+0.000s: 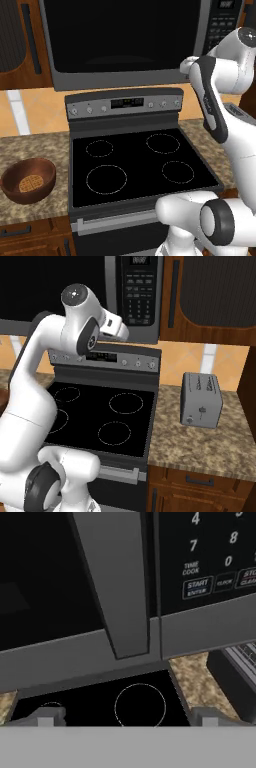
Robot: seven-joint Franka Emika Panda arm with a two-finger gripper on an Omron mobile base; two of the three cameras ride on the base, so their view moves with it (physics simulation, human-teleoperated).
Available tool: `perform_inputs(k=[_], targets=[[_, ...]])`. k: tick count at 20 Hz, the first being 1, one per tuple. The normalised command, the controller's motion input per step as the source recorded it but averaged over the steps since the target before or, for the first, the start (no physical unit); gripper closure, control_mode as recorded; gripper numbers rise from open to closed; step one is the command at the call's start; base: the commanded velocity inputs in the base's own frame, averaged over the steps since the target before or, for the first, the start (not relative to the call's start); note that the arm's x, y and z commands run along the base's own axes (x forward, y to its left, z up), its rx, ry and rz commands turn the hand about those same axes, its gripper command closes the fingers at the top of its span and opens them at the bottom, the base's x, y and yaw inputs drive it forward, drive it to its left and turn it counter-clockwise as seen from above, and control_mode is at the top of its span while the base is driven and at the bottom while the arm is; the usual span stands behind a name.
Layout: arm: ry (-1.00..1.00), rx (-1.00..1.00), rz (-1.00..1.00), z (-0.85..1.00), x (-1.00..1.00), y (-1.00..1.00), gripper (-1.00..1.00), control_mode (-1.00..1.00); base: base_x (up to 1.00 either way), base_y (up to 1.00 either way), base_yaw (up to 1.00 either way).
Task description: Open the microwave, place the bowl with waffle inside the microwave, then close the microwave door and turn it on.
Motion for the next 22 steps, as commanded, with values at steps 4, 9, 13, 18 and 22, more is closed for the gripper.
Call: perform_inputs(k=[4,9,13,18,22], targets=[[-0.1,0.04,0.04,0.33,0.57,-0.03,-1.0,-1.0,0.0,0.0,0.0],[-0.11,0.0,0.01,0.12,0.48,-0.08,-1.0,-1.0,0.0,0.0,0.0],[-0.05,0.0,0.0,0.0,0.5,-0.11,-1.0,-1.0,0.0,0.0,0.0],[-0.07,0.0,0.01,0.0,0.47,-0.02,-1.0,-1.0,0.0,0.0,0.0],[-0.11,0.0,0.04,-0.03,0.58,0.0,-1.0,-1.0,0.0,0.0,0.0]])
